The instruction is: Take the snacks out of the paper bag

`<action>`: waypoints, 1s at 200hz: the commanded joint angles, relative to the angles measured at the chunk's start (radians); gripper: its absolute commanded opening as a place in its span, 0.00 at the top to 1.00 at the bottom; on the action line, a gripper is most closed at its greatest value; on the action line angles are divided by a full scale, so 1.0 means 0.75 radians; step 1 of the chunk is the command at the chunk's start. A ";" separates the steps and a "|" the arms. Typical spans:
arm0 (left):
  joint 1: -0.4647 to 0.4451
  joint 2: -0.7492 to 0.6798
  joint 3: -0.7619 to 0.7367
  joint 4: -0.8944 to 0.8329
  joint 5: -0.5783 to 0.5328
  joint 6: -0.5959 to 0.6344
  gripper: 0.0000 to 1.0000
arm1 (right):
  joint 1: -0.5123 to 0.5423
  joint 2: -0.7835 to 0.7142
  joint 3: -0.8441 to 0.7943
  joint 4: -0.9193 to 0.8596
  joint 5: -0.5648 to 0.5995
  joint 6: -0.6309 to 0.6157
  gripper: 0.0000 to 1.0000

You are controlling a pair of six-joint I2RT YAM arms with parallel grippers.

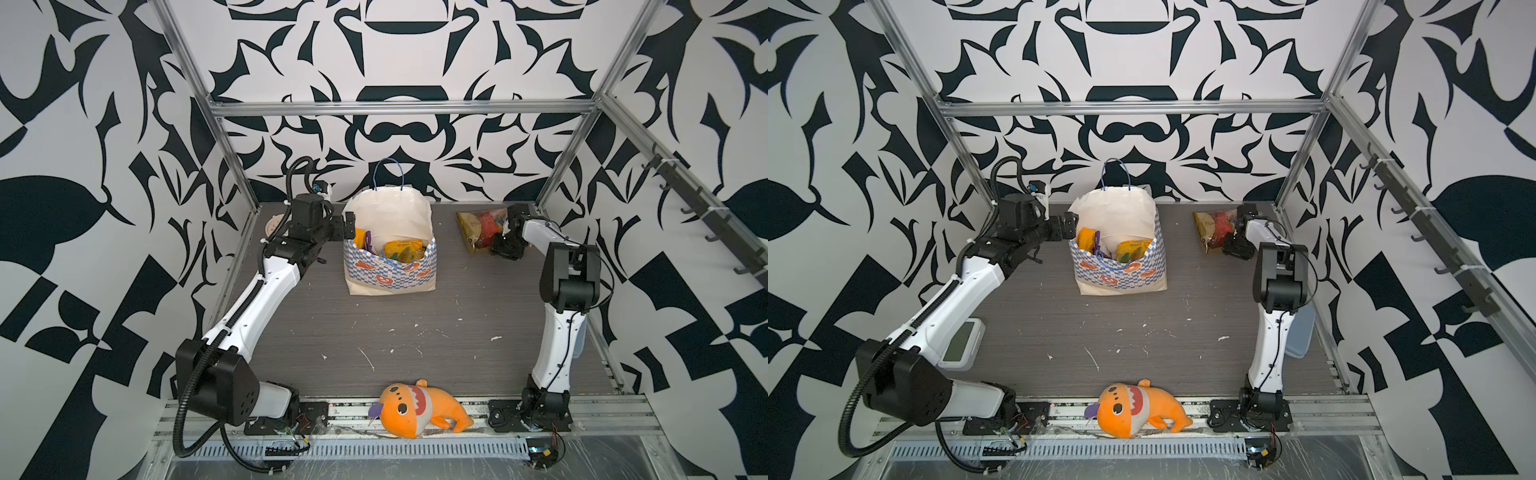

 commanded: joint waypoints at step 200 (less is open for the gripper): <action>0.214 0.939 1.226 -0.665 0.931 0.665 0.09 | 0.467 -1.080 -0.582 0.427 -0.460 0.162 0.51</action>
